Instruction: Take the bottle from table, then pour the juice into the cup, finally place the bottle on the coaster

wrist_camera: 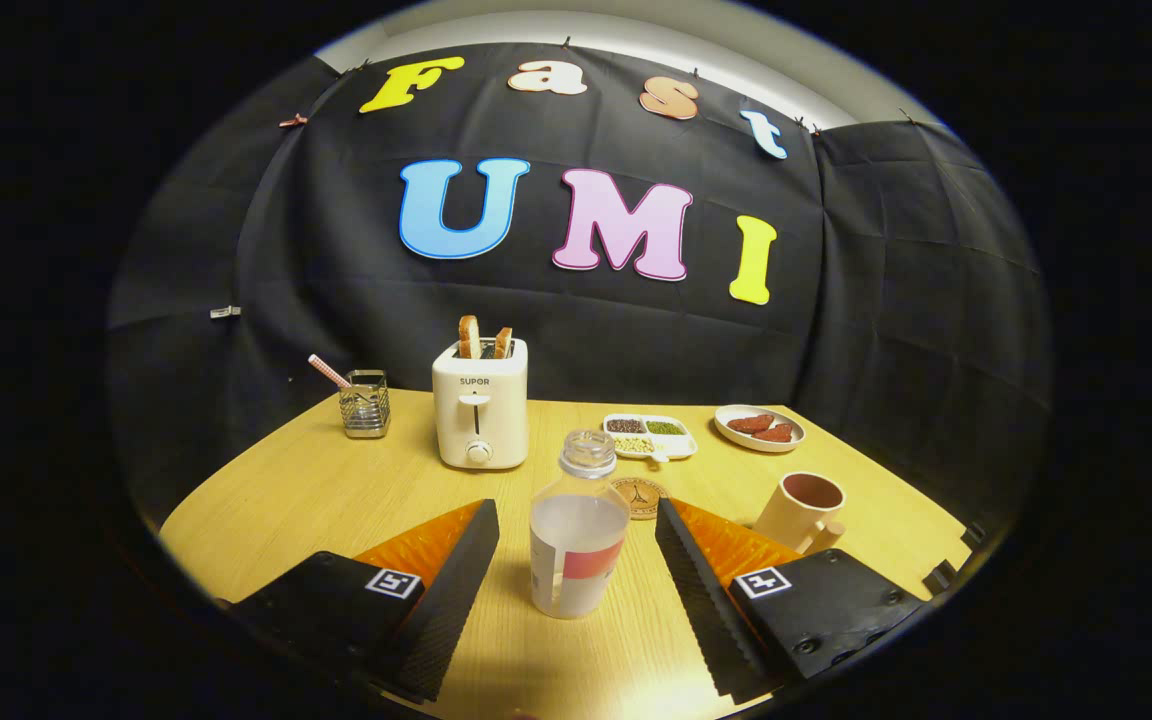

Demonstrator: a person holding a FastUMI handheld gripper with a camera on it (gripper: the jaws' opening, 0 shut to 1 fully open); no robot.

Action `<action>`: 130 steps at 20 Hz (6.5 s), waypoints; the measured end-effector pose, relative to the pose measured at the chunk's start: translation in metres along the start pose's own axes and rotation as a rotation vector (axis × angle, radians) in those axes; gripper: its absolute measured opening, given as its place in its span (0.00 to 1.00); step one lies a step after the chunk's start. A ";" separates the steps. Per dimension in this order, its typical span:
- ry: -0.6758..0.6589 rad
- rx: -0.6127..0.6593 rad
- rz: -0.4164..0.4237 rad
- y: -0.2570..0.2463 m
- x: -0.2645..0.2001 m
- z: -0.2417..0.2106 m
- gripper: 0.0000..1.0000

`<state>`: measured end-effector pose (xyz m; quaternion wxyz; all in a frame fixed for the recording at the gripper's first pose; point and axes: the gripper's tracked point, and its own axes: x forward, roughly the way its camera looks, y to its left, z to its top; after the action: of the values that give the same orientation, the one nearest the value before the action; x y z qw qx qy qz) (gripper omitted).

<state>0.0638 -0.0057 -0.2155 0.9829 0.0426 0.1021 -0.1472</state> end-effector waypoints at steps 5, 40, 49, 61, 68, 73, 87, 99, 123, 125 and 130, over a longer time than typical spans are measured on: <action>0.047 -0.001 -0.033 -0.001 0.026 -0.025 0.98; 0.120 0.228 -0.052 -0.022 0.068 0.015 0.74; 0.076 0.569 -0.007 -0.056 0.055 0.068 0.73; 0.193 1.040 0.101 -0.112 0.062 0.058 0.73; 0.308 1.231 0.144 -0.120 0.064 0.032 0.73; 0.346 1.401 0.110 -0.124 0.076 0.030 0.73; 0.435 1.737 -0.007 -0.155 0.099 0.012 0.73; 0.509 1.964 -0.073 -0.150 0.111 0.010 0.73; 0.500 2.315 -0.134 -0.163 0.126 0.030 0.74; 0.496 2.338 -0.127 -0.162 0.126 0.033 0.74; 0.452 2.408 -0.124 -0.168 0.125 0.045 0.74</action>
<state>0.1394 -0.2057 -0.2074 0.2677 0.9432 0.0710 -0.1833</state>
